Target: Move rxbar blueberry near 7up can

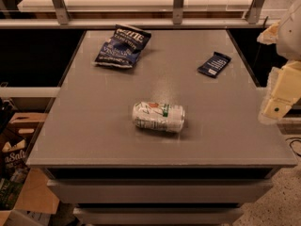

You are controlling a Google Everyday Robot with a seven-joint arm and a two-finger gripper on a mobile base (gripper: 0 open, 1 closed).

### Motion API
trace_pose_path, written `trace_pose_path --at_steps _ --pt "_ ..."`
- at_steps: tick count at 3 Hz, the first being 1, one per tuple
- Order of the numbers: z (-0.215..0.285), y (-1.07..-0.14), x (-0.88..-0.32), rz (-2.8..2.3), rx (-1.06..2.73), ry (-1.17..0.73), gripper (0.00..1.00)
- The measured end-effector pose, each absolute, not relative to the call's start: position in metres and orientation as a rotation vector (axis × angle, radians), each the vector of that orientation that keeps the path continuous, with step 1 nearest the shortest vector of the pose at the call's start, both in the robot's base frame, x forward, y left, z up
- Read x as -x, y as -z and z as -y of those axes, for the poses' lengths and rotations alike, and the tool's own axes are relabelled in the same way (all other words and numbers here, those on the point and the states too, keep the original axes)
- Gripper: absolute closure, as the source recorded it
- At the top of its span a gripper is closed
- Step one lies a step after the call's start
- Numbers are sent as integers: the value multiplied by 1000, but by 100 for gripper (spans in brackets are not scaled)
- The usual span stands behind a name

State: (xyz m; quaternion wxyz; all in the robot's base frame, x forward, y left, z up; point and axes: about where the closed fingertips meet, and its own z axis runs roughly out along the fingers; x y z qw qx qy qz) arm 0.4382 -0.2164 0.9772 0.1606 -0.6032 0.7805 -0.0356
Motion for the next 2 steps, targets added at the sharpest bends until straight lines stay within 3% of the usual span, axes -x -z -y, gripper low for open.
trace_pose_path --at_steps 2 --pt "213 -977 -452 -2114 1788 139 0"
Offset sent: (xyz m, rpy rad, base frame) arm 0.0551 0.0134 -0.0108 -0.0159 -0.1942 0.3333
